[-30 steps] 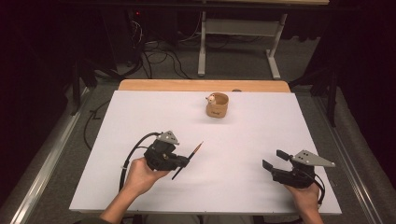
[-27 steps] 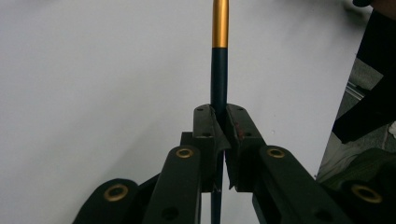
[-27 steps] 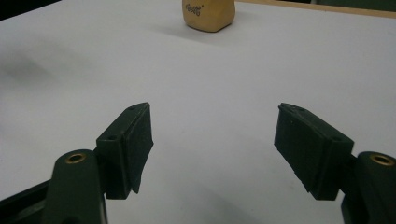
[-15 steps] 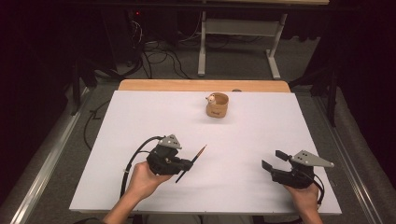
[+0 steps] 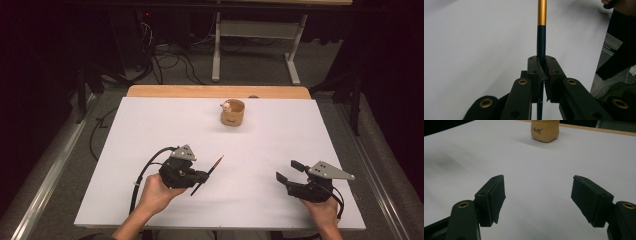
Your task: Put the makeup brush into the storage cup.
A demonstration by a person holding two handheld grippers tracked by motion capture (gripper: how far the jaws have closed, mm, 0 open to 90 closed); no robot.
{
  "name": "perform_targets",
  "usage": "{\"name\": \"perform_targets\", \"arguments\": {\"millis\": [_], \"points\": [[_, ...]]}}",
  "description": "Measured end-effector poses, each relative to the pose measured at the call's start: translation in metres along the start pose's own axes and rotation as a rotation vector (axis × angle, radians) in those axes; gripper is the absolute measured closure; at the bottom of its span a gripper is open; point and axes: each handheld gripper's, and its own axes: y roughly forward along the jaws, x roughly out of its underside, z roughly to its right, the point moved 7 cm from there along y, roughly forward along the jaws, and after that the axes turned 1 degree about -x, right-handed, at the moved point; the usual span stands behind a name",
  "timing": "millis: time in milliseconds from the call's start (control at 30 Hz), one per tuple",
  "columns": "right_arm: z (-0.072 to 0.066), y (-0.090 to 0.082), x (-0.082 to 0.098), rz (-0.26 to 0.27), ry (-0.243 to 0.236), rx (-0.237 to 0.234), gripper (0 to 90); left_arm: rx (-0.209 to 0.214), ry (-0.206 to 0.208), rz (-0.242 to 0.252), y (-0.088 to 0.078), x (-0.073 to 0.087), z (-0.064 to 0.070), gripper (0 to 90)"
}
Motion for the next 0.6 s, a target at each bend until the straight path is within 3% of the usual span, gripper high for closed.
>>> {"name": "perform_targets", "arguments": {"millis": [233, 433, 600], "points": [[-0.013, 0.003, -0.008, 0.019, -0.04, -0.017, 27.3, -0.001, 0.002, 0.006, 0.002, 0.0, 0.0, 83.3], [-0.019, 0.004, -0.015, 0.031, -0.038, -0.032, 24.8, 0.0, 0.004, 0.014, 0.003, -0.001, 0.0, 83.3], [-0.027, 0.008, -0.017, -0.01, -0.037, -0.043, 25.9, -0.001, 0.007, 0.025, 0.002, -0.003, 0.0, 83.3]]}}
